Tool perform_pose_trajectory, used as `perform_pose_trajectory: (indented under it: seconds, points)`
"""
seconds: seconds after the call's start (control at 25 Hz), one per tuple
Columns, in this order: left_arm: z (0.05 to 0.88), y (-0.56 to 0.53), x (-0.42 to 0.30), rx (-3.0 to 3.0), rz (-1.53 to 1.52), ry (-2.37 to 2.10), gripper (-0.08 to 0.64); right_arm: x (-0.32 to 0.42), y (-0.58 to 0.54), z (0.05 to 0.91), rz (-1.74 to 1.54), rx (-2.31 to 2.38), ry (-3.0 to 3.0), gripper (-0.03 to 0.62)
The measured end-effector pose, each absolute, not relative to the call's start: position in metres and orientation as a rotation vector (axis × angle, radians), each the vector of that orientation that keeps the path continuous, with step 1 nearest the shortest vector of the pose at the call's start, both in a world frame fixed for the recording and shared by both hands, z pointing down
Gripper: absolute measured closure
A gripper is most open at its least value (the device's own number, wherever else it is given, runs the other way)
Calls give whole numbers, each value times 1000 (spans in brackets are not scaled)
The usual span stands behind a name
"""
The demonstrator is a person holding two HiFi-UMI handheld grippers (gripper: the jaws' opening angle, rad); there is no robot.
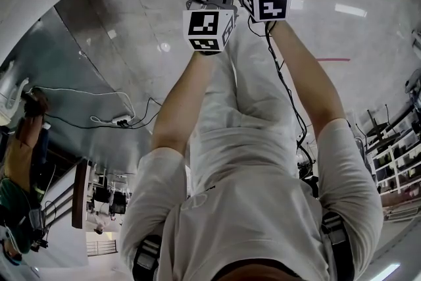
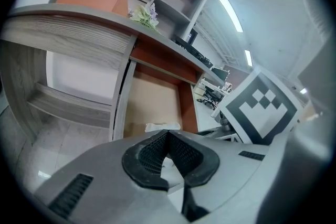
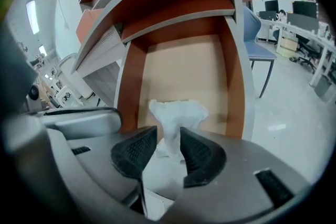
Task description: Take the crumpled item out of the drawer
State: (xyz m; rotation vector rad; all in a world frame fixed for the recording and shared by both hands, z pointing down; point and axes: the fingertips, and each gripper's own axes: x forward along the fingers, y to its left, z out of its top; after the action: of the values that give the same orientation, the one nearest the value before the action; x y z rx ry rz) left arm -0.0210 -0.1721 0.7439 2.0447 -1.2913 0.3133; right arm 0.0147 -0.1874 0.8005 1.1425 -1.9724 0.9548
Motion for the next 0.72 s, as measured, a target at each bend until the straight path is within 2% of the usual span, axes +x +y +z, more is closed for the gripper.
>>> perform_pose_trajectory:
  seconds: [0.4, 0.52, 0.72]
  points:
    - [748, -178, -30, 2023, 306, -1306, 558, 13, -188, 803, 950, 1140, -1958, 454]
    - [749, -179, -29, 2023, 305, -1302, 558, 15, -189, 804, 945, 1154, -1954, 495]
    - [745, -178, -27, 2026, 303, -1301, 558, 18, -188, 800, 939, 1150, -1956, 495]
